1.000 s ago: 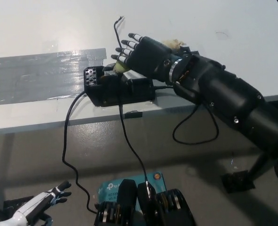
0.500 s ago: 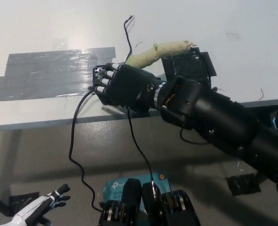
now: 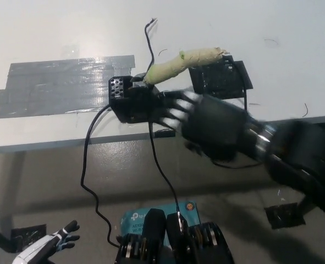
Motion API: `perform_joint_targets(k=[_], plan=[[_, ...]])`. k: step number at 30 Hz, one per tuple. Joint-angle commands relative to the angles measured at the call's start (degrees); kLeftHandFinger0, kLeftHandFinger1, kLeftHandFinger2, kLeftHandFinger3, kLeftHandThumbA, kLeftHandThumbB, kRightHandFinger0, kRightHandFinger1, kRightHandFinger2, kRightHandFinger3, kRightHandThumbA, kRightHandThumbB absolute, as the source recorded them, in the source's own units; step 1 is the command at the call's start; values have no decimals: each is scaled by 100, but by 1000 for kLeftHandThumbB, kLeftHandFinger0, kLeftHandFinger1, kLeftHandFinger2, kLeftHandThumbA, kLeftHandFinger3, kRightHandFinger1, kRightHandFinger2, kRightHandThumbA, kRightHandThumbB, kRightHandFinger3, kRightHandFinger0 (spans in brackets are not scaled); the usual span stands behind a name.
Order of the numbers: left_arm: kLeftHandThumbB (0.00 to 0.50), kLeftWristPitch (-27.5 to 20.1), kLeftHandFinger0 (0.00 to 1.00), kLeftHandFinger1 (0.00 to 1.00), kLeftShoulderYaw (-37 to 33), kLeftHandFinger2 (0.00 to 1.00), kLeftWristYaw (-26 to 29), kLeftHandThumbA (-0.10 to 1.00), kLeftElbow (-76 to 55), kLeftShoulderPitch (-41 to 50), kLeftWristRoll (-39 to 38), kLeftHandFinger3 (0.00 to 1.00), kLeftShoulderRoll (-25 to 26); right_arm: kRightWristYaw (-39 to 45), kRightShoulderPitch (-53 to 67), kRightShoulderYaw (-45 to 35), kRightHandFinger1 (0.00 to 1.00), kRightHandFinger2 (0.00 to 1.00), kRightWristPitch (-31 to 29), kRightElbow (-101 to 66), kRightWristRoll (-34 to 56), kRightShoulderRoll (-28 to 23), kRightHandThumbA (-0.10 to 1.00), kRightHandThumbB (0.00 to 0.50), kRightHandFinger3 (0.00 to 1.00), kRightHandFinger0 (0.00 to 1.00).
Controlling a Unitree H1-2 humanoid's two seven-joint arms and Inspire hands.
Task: The robot uses its right hand to grab and lift the soldering gun kept on the middle of the table and puts it in its base
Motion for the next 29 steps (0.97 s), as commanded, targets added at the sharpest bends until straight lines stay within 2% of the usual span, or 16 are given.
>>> perform_joint_targets(k=[1,2,4,5,9,15,16,18,20,22,23,24,25,26,28,29], plan=[[200,-286,994,1000,376,1000,19,1000,-108,154,-170,1000,220,-133,2424,-2158,1000,1000,1458,-2658,2010,-886,281,407,1000,1000],[189,-260,990,1000,377,1000,28,1000,-135,162,-160,1000,219,-212,2577,-2203,1000,1000,1394,-2606,2020,-848,311,356,1000,1000],[194,-235,982,1000,445,1000,51,1000,-188,189,-177,1000,198,-518,3117,-2403,1000,1000,1093,-2339,2014,-591,331,337,1000,1000],[175,-131,985,1000,479,1000,55,1000,-257,187,-192,1000,191,-1213,3789,-2582,1000,1000,505,-1695,1818,-236,364,311,1000,1000],[212,-149,1000,1000,561,1000,37,1000,-210,181,-254,1000,125,-1753,4128,-3004,1000,1000,-109,-718,1794,192,377,294,1000,1000],[234,-186,1000,1000,682,1000,74,1000,-181,176,-251,1000,61,-2260,4126,-3803,1000,1000,-324,437,2029,819,290,271,1000,1000],[223,-237,984,1000,744,1000,131,1000,-113,178,-270,1000,1,-2460,4125,-4038,1000,1000,-309,795,2239,1073,284,258,1000,1000],[184,-253,969,1000,844,1000,181,1000,-101,231,-276,1000,-11,-2571,4048,-4204,1000,1000,-560,1395,2448,1297,188,244,1000,1000],[198,-124,974,1000,953,1000,205,1000,-174,259,-300,1000,-9,-2532,3969,-4292,1000,1000,-689,1799,2543,1368,178,245,1000,1000],[164,-144,987,1000,1068,1000,170,1000,-168,271,-355,1000,-26,-2490,3873,-4615,1000,1000,-506,2168,2954,1560,64,240,1000,1000],[163,-138,987,1000,1109,1000,153,1000,-166,269,-364,1000,-27,-2483,3846,-4648,1000,1000,-547,2221,2996,1592,51,237,1000,998],[159,-154,981,1000,1134,1000,140,1000,-149,255,-351,1000,-8,-2507,3807,-4695,1000,1000,-529,2245,3003,1634,60,236,1000,888],[166,-172,976,1000,1170,1000,136,1000,-116,227,-343,1000,1,-2459,3759,-4752,1000,1000,-429,2218,3099,1706,64,227,1000,939],[155,-123,971,1000,1225,1000,140,1000,-119,196,-363,1000,-7,-2411,3734,-4753,1000,1000,-336,2150,3131,1763,74,221,1000,917],[161,-167,935,1000,1255,1000,172,1000,-61,146,-288,1000,-14,-2403,3709,-4677,986,1000,-367,2093,3038,1796,92,248,1000,843],[161,-167,935,1000,1255,1000,172,1000,-61,146,-288,1000,-14,-2403,3709,-4677,986,1000,-367,2093,3038,1796,92,248,1000,843]])
